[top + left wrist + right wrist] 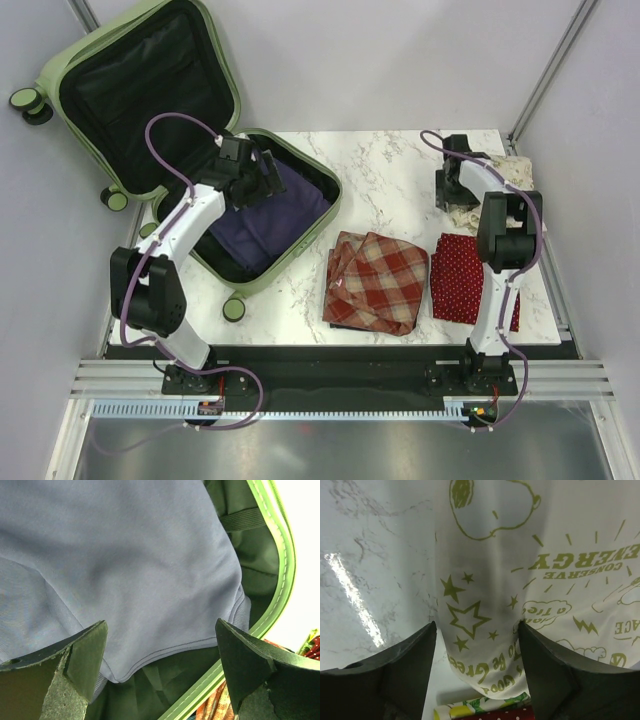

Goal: Pack the luggage
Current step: Pick up the clothes at the center of the board.

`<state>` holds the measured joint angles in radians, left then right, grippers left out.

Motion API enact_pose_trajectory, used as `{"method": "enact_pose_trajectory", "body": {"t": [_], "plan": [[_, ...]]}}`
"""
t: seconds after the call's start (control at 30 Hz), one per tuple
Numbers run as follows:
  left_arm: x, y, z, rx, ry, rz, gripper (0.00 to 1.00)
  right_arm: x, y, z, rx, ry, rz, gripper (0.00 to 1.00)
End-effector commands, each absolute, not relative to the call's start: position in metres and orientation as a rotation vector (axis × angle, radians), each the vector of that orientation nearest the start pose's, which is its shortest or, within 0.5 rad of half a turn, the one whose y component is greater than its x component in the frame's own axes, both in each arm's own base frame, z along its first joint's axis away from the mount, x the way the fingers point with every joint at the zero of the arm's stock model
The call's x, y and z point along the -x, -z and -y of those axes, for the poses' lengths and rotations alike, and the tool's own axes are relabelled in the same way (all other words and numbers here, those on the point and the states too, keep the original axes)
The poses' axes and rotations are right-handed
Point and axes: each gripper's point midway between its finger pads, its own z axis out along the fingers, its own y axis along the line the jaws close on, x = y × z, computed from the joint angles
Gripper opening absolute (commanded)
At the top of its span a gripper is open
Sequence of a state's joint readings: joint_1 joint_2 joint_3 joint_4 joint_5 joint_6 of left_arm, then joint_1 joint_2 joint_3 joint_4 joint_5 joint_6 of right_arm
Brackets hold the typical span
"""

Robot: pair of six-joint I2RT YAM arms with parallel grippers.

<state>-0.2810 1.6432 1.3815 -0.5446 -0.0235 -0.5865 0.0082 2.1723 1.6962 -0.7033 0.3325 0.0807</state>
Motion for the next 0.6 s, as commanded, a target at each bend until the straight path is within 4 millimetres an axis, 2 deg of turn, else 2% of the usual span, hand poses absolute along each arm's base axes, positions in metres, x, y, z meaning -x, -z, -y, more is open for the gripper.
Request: {"method": "enact_pose_trajectory", "body": {"t": [0.0, 0.03, 0.07, 0.17, 0.23, 0.27, 0.33, 0.37, 0.57], "plan": [[-0.428, -0.182, 0.14, 0.372, 0.382, -2.347, 0.96, -0.472, -0.026, 0.057, -0.191, 0.469, -2.7, 0.71], [-0.429, -0.182, 0.141, 0.352, 0.379, -2.348, 0.96, -0.472, -0.023, 0.056, -0.185, 0.463, -2.708, 0.64], [-0.429, -0.183, 0.142, 0.34, 0.38, -2.348, 0.96, -0.47, -0.02, 0.067, -0.213, 0.462, -2.717, 0.6], [-0.433, -0.183, 0.144, 0.303, 0.386, -2.35, 0.96, -0.47, -0.015, 0.056, -0.184, 0.366, -2.738, 0.46], [-0.437, -0.185, 0.146, 0.28, 0.39, -2.347, 0.96, -0.471, -0.014, 0.045, -0.155, 0.283, -2.745, 0.43], [-0.437, -0.186, 0.151, 0.26, 0.418, -2.351, 0.96, -0.472, -0.014, 0.032, -0.13, 0.207, -2.747, 0.44], [-0.443, -0.188, 0.156, 0.23, 0.427, -2.351, 0.96, -0.476, -0.021, 0.023, -0.112, 0.156, -2.728, 0.41], [-0.444, -0.189, 0.159, 0.217, 0.438, -2.349, 0.96, -0.477, -0.023, -0.001, -0.051, 0.116, -2.723, 0.41], [-0.461, -0.199, 0.178, 0.152, 0.486, -2.329, 0.96, -0.48, -0.034, -0.083, 0.046, -0.084, -2.692, 0.41]]}}
